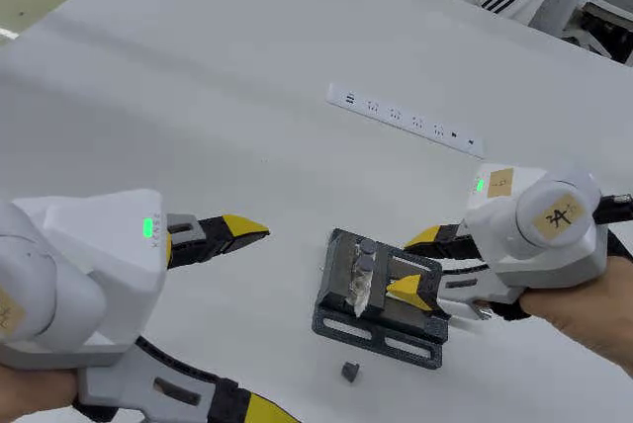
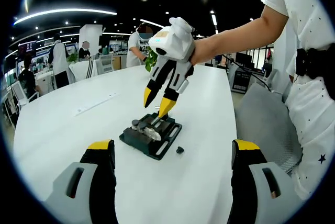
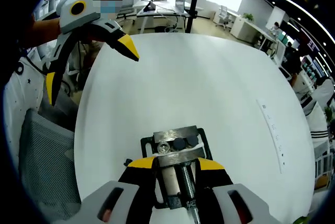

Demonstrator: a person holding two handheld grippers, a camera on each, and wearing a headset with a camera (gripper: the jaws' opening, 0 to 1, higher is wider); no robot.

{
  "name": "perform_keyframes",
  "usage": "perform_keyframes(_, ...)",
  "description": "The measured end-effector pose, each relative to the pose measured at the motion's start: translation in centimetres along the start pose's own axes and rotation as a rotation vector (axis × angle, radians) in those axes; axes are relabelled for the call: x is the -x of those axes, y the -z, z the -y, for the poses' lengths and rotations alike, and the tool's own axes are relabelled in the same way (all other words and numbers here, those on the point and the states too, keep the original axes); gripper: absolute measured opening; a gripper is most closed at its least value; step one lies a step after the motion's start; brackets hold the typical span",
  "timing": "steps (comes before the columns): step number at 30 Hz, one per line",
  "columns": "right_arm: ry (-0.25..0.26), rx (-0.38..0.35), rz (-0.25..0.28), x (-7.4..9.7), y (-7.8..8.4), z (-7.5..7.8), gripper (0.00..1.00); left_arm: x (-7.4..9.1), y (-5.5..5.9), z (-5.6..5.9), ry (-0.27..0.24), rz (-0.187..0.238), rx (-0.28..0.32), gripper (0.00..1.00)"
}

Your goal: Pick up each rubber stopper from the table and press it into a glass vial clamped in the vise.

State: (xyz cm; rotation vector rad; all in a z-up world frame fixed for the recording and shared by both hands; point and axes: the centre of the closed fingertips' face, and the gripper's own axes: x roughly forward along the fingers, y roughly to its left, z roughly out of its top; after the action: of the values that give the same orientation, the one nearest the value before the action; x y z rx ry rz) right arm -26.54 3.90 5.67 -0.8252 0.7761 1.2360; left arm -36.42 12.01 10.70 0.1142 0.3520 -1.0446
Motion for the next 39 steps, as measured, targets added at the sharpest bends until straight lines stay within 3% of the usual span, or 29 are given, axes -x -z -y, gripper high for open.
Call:
perform_keyframes(18,0.052,-0.060,0.063,2.9,1.6,-1.1,0.41,0.2,0.7,0.3,0.016,-0.059,-0.048,0.89)
perform_keyframes(39,0.087,-0.160,0.146,5.2,4.6,-3.3,0.55,-1.4,1.3,0.7,0.073,-0.142,-0.114,0.79)
